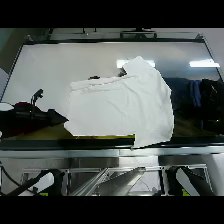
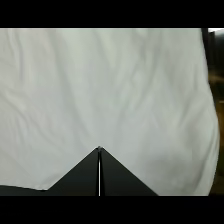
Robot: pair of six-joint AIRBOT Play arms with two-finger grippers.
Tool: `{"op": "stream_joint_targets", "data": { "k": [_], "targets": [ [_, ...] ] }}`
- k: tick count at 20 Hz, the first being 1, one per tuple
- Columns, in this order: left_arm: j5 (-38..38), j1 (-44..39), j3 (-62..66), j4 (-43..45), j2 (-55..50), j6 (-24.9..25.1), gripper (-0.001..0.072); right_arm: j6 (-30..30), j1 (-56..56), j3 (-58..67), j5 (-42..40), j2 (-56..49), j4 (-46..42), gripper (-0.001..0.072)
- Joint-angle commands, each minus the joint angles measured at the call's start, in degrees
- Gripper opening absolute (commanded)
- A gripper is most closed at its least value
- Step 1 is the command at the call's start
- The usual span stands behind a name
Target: Fold the shirts.
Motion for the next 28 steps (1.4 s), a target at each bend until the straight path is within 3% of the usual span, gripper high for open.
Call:
{"op": "stream_joint_targets", "data": {
  "k": [1, 5, 6, 7, 8, 9, 17, 19, 22, 24, 28],
  "targets": [
    [6.29, 0.39, -7.17, 0.83, 6.88, 0.31, 0.0004, -0.13, -0.04, -4.17, -3.37, 2.21, 3.19, 0.0022],
    [10.36, 0.39, -6.54, 3.26, 10.34, 0.74, 0.0005, -0.13, -0.02, -4.17, -3.96, 0.35, 5.49, 0.0022],
    [10.71, 0.39, -5.75, 4.7, 10.73, 0.74, 0.0064, -0.13, -0.02, -4.17, -3.98, -0.17, 5.46, 0.0029],
    [10.8, 0.39, -4.83, 6.64, 10.82, 0.7, 0.0359, -0.13, -0.04, -4.17, -3.98, -0.66, 5.46, 0.004],
    [10.75, 0.42, -4.11, 8.13, 10.6, 0.61, 0.0601, -0.13, -0.04, -4.17, -3.98, -1.05, 5.46, 0.0165],
    [10.69, 0.48, -3.39, 9.68, 10.08, -1.03, 0.0708, -0.13, -0.04, -4.17, -3.98, -1.46, 5.44, 0.0308],
    [12.55, 0.52, -2.36, 19.76, -4.85, -1.64, 0.0708, -0.39, -0.04, -4.17, -3.91, -2.38, 5.27, 0.0307],
    [15.08, 0.07, -2.36, 18.21, -8.41, 1.49, 0.0708, -0.39, -0.04, -4.17, -3.52, -2.38, 5.27, 0.0306],
    [18.99, -1.03, -2.19, 14.67, -12.31, 10.32, 0.0707, -0.42, -0.04, -4.17, -3.21, -2.38, 5.27, 0.0306],
    [19.98, -0.81, -0.13, 14.8, -14.49, 11.87, 0.0707, -0.42, -0.04, -4.17, -2.4, -2.38, 5.27, 0.0306],
    [12.15, -1.09, 3.48, 7.21, -18.32, 16.68, 0.069, -0.39, -0.04, -4.17, -2.27, -2.38, 5.27, 0.0305]
  ]
}}
